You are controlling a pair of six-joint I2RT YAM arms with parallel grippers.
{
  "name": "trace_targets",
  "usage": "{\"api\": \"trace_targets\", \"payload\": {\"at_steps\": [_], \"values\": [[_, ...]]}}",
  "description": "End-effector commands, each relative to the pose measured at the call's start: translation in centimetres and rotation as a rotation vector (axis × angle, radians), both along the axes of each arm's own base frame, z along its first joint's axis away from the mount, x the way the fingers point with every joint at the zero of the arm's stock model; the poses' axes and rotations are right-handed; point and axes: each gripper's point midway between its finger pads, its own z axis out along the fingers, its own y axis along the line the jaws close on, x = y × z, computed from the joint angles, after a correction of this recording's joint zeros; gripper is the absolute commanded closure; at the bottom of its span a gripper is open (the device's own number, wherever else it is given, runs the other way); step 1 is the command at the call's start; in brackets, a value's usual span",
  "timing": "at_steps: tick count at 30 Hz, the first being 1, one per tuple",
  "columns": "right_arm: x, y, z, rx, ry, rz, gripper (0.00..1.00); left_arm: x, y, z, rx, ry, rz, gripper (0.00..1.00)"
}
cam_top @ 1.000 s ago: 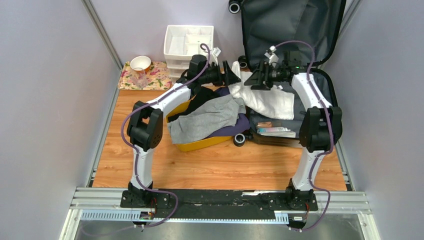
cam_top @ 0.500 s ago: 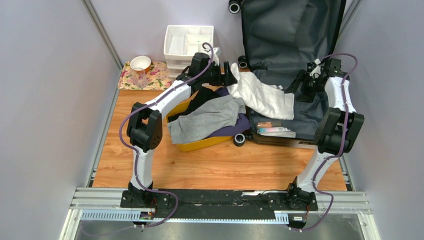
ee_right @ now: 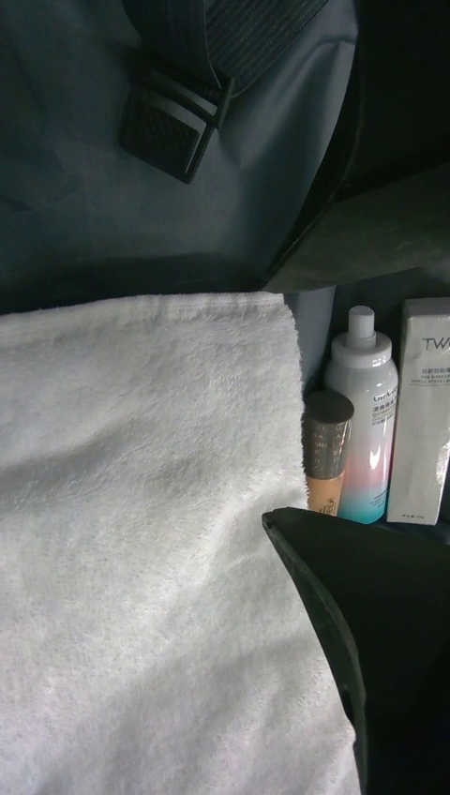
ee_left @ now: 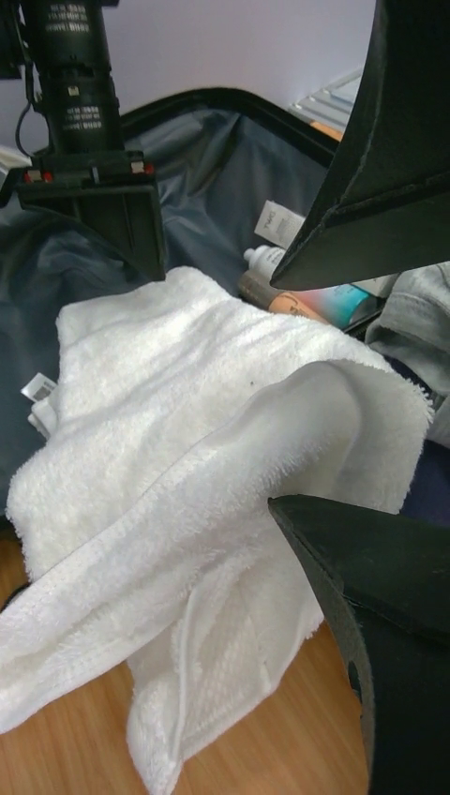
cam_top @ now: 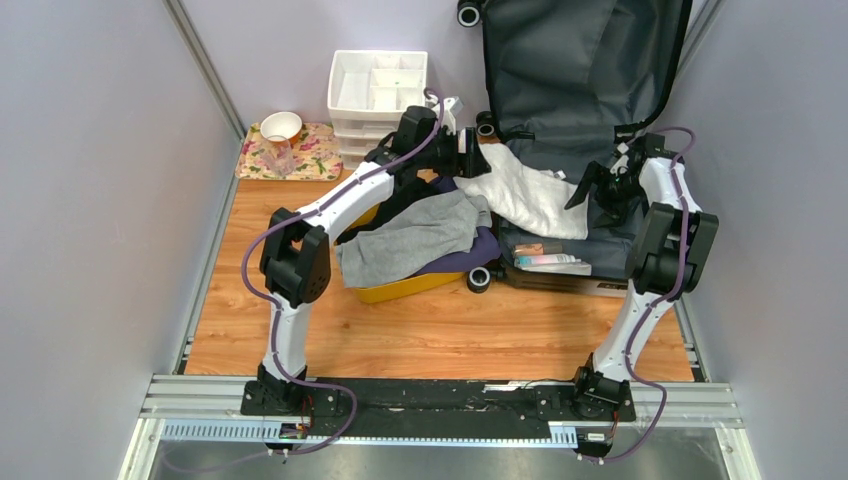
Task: Open, take out, and arrange the luggage
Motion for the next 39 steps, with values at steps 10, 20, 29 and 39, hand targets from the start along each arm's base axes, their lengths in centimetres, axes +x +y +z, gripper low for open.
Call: {"api": "trace_targets", "payload": {"at_steps": [10,20,29,39], "values": [[2.3,2.1,-3.9,0.06,0.033,-0.012,0.13,0.9,1.8,1.5,0.091,-0.136,0.026,0.13],[3.2,6.7,-3.4,0.284,-0.01,0.1,0.39,1.3,2.1,0.7,0.098,-0.122,0.033,0.13],[3.4,5.3,3.5,0.283,-0.181,0.15,1.0,2.2,4.8,4.0,0.105,-0.204,0.044,0.11],[2.9,5.7,5.1,0.306,-0.195,0.167,1.0,-0.5,4.5,0.5,0.119,-0.057,-0.008,0.11]]}}
